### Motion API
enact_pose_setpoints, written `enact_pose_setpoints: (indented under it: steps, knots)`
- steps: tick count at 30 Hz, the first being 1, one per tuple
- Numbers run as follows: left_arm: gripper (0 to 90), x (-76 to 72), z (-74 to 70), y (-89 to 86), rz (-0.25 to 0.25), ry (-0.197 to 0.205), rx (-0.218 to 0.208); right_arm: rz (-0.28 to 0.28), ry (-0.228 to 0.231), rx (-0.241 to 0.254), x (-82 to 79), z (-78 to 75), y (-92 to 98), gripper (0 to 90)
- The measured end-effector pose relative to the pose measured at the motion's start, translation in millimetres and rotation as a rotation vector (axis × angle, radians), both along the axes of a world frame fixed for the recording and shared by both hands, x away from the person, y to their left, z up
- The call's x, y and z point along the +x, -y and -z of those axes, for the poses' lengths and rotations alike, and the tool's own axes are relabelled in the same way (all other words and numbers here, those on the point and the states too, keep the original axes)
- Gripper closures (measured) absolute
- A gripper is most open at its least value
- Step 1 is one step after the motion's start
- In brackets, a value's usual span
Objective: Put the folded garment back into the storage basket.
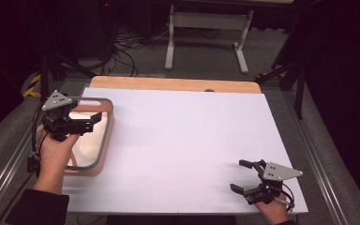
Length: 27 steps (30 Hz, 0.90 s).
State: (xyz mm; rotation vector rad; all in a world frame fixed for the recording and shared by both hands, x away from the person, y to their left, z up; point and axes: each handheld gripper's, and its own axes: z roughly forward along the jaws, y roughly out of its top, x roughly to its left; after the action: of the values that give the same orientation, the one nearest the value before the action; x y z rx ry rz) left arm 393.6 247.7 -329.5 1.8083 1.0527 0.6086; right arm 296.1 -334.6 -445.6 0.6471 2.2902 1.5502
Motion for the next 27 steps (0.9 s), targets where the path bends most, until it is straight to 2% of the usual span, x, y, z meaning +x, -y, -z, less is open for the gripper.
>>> enact_pose_setpoints:
  steps: [1,5,9,12,13,14,17,20,22,23,27]
  knots:
    - [4.9,0.0,0.0,0.0,0.000,0.000,0.000,0.001,-0.001,0.000,0.1,-0.1,0.2,8.7]
    - [4.9,-8.1,-2.6,12.7,0.064,0.014,-0.033,0.001,0.003,-0.001,-0.1,-0.4,0.5,8.7]
    - [4.9,-15.3,2.9,24.3,0.133,0.026,-0.070,0.000,0.002,0.001,-0.3,-0.8,1.0,8.7]
    - [4.9,-21.0,8.0,33.0,0.175,0.036,-0.081,0.001,0.003,0.002,-0.7,-0.8,1.1,8.7]
    - [4.9,-21.0,8.0,33.0,0.175,0.036,-0.081,0.002,0.003,0.002,-0.7,-0.8,1.2,8.7]
    - [4.9,-24.8,11.9,39.3,0.207,0.042,-0.088,0.002,0.004,0.003,-0.7,-0.9,1.4,8.7]
    - [4.6,-28.7,15.9,45.0,0.235,0.051,-0.093,0.003,0.005,0.002,-0.8,-1.0,1.6,8.7]
    - [4.2,-39.1,28.3,57.5,0.297,0.053,-0.151,0.004,0.005,0.003,-0.8,-1.0,2.1,8.7]
    - [4.1,-43.5,34.8,62.9,0.320,0.058,-0.170,0.003,0.004,0.004,-1.0,-1.1,2.2,8.7]
    - [4.1,-43.5,34.8,62.9,0.320,0.058,-0.170,0.003,0.004,0.004,-1.0,-1.1,2.2,8.7]
    - [4.0,-53.2,49.1,76.1,0.376,0.068,-0.187,0.001,0.004,0.004,-1.2,-0.8,2.0,8.7]
